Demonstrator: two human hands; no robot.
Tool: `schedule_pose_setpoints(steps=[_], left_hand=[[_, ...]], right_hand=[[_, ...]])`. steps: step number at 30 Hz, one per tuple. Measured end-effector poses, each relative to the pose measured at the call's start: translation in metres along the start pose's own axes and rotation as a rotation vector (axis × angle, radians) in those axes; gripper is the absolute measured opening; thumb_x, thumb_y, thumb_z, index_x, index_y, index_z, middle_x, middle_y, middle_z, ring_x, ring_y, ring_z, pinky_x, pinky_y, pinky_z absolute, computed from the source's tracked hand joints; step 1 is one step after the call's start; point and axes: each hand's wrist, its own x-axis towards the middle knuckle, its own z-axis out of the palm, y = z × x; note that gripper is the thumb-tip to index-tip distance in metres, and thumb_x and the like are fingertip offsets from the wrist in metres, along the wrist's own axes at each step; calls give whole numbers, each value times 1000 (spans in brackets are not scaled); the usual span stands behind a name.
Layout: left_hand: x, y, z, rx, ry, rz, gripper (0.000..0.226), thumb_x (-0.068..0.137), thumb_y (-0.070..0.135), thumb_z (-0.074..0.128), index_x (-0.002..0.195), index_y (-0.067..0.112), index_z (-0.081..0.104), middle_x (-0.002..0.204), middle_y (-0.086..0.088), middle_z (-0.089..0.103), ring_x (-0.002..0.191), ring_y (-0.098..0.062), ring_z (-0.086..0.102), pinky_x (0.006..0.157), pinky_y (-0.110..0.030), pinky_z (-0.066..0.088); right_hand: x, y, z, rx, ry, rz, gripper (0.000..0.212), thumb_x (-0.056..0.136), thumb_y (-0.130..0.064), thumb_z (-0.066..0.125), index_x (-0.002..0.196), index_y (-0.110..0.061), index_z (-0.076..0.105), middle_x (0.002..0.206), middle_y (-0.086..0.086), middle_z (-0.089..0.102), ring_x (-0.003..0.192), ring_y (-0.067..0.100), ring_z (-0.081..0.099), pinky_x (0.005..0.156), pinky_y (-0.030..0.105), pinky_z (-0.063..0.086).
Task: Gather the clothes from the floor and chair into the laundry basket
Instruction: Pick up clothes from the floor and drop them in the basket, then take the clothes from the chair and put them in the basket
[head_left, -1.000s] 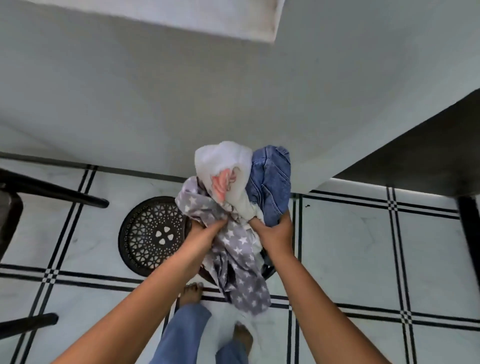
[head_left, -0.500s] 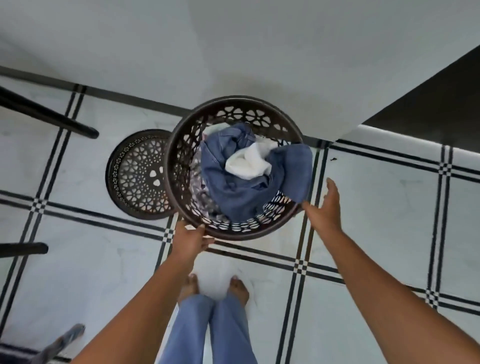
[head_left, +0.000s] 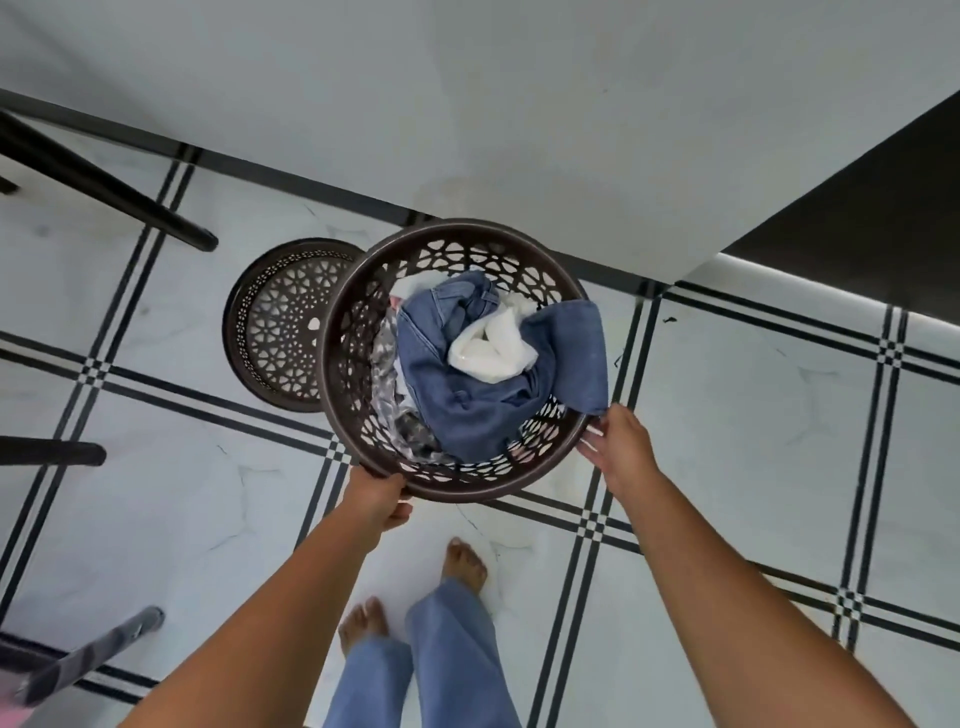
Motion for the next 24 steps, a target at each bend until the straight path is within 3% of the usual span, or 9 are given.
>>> schedule_pose_setpoints(steps=[3, 6, 8, 9, 11, 14, 16, 21, 24], left_hand=[[-3, -10, -1, 34, -10, 4, 18, 93, 3, 53, 109, 8, 50, 83, -12, 64, 52, -19, 52, 53, -29, 55], [-2, -20, -6, 91, 57, 62, 23, 83, -10, 57, 91, 11, 49, 78, -12, 59, 55, -22, 50, 57, -33, 52], [1, -28, -8, 103, 84, 114, 17, 85, -7, 51, 95, 7, 52, 79, -13, 64, 58, -24, 55, 61, -37, 53], [2, -28, -7, 70, 73, 134, 16, 88, -2, 47, 100, 6, 53, 81, -13, 67, 59, -23, 58, 59, -35, 51], [4, -31, -2, 27, 43, 161, 22, 92, 7, 42, 109, 8, 56, 82, -9, 69, 60, -21, 62, 57, -29, 45], [1, -34, 3, -35, 15, 161, 28, 90, 13, 46, 115, 11, 58, 86, -6, 72, 65, -20, 65, 60, -27, 45], [-2, -36, 1, -50, -23, 157, 28, 90, 18, 49, 117, 13, 57, 95, -9, 74, 70, -22, 66, 63, -29, 45], [-20, -21, -23, -13, -87, 103, 10, 90, 18, 50, 88, 15, 59, 93, -8, 68, 77, -23, 63, 66, -31, 42], [-45, -5, -63, -68, -104, 60, 9, 90, 16, 50, 88, 14, 58, 92, -6, 67, 77, -21, 64, 70, -32, 45]], right_hand=[[-26, -6, 13, -136, 233, -401, 18, 90, -9, 44, 73, -13, 47, 69, 1, 47, 64, 15, 43, 55, 24, 40], [-63, -3, 31, -453, 155, -864, 17, 90, -11, 49, 75, -15, 44, 98, -8, 61, 62, 2, 43, 59, 20, 37], [-72, 5, 46, -745, -34, -1016, 20, 90, -12, 51, 73, -12, 40, 138, -14, 47, 89, -5, 52, 79, 11, 45], [-68, 11, 54, -943, -127, -1042, 19, 88, -12, 52, 72, -9, 41, 145, -6, 46, 110, 4, 52, 99, 19, 43], [-59, 26, 67, -1278, -348, -962, 14, 85, -12, 53, 72, -8, 48, 133, 11, 57, 134, 23, 42, 116, 41, 30], [-48, 44, 74, -1563, -543, -630, 8, 87, -18, 55, 88, -12, 60, 110, 12, 64, 117, 32, 57, 91, 39, 48], [-45, 49, 75, -1683, -558, -555, 18, 87, -20, 54, 103, -17, 63, 108, 9, 65, 102, 31, 62, 80, 36, 50], [-75, 52, 78, -1396, -463, -600, 25, 89, -23, 52, 111, -21, 63, 116, 4, 68, 105, 27, 62, 91, 40, 51], [-121, 49, 83, -1308, -467, -589, 22, 91, -19, 53, 108, -20, 66, 110, 2, 70, 101, 21, 64, 89, 37, 52]])
